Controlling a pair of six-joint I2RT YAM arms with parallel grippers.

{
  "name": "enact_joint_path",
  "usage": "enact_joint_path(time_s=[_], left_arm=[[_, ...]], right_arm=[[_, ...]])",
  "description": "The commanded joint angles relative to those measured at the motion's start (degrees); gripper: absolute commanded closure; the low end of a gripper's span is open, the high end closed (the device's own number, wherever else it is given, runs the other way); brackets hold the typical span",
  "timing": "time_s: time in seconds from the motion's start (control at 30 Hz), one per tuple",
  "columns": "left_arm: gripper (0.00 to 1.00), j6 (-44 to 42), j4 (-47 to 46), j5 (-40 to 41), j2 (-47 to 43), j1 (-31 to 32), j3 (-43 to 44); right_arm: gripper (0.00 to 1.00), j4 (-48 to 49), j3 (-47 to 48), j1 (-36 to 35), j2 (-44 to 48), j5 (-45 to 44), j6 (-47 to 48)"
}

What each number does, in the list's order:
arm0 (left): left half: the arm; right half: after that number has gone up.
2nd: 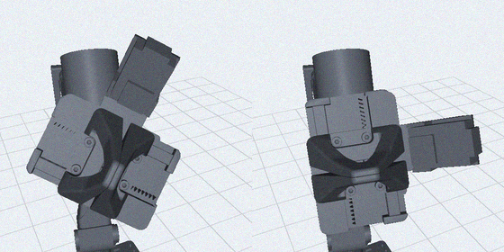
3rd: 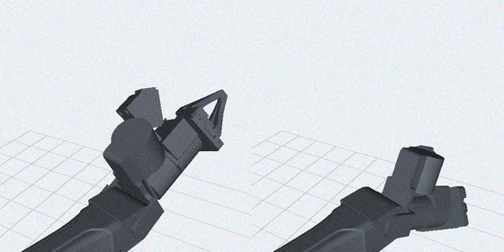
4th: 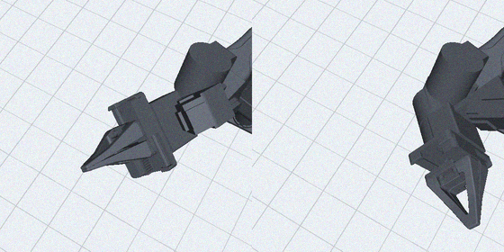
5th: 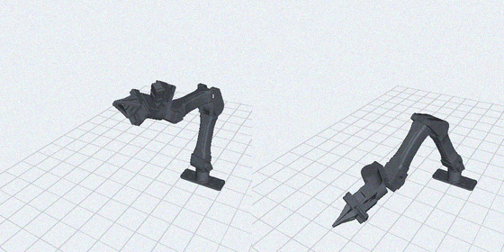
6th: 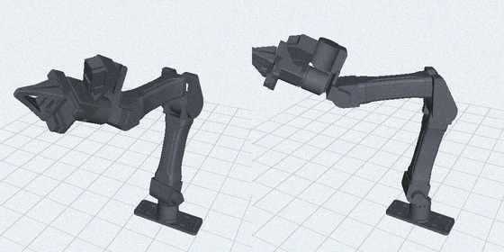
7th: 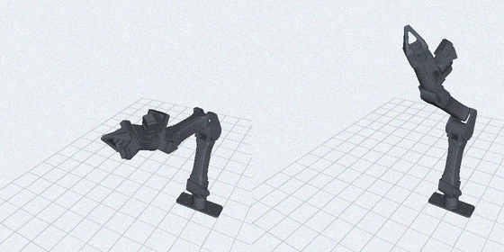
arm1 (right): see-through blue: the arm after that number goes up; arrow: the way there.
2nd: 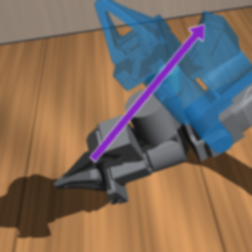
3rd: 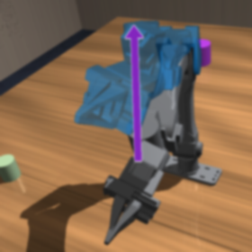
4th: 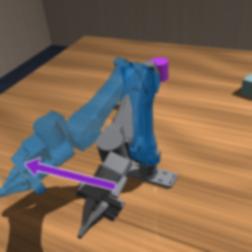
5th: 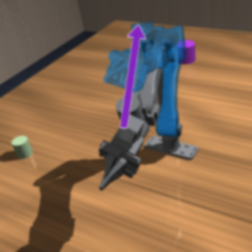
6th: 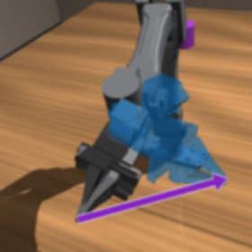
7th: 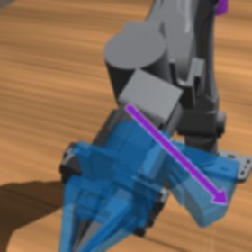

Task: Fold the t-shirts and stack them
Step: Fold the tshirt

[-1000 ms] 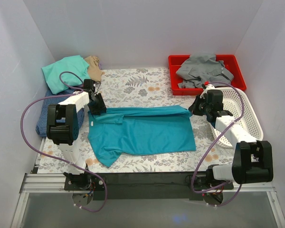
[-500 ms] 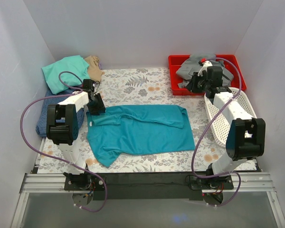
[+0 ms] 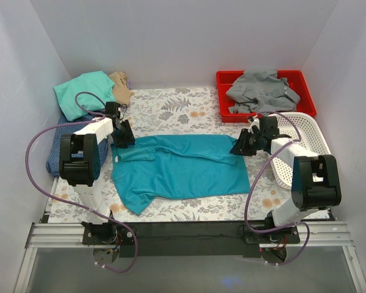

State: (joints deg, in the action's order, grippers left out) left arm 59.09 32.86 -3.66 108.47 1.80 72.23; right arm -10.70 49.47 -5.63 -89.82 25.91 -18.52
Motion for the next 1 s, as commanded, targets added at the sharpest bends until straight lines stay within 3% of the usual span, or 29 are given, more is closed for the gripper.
enact_joint_path(time_s=[0.0, 0.5, 0.97], left_arm=[[0.59, -1.3, 1.9, 0.7, 0.3, -0.5, -2.2], [0.59, -1.3, 1.9, 0.1, 0.4, -0.5, -2.4], [0.59, -1.5, 2.1, 0.1, 1.2, -0.4, -2.4]], right_arm=[[0.68, 0.3, -2.0, 0.2, 3.5, 1.1, -2.8], [0.66, -0.3, -4.7, 0.3, 2.6, -6.5, -3.3], [0.66, 3.2, -5.9, 0.3, -1.1, -4.6, -4.0]])
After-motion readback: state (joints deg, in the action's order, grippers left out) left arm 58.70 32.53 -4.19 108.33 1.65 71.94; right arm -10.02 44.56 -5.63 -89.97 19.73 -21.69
